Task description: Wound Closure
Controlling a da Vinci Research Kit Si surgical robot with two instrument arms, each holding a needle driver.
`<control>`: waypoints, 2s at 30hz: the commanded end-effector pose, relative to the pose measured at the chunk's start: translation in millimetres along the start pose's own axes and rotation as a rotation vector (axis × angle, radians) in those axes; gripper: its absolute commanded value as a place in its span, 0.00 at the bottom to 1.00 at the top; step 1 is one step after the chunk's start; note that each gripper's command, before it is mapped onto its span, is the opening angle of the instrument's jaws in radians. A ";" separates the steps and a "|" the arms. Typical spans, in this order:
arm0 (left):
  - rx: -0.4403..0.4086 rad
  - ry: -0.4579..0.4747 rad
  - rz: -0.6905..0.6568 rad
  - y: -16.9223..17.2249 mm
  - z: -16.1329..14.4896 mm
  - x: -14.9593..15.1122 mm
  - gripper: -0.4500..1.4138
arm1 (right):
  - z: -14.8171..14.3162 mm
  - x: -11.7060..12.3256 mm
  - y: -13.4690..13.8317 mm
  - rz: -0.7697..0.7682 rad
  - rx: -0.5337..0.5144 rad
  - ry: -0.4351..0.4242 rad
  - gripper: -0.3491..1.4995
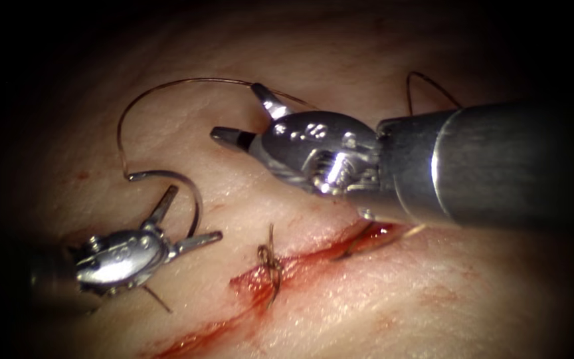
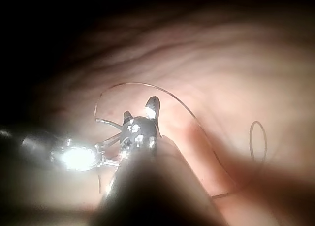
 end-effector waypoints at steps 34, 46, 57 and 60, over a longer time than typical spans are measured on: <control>-0.097 -0.132 -0.075 -1.6 2.0 -7.1 0.00 | 0.9 -2.8 -5.4 -0.072 0.047 -0.083 0.95; -0.054 -0.144 -0.082 -1.2 1.6 -5.7 0.00 | 3.5 -1.5 -10.0 -0.100 0.041 -0.110 0.95; -0.028 -0.135 -0.034 0.1 0.6 -3.8 0.00 | 6.3 -0.4 -11.6 -0.145 -0.050 -0.104 0.95; -0.025 -0.131 -0.027 0.6 0.3 -3.4 0.00 | 6.8 -0.5 -11.5 -0.174 -0.061 -0.107 0.95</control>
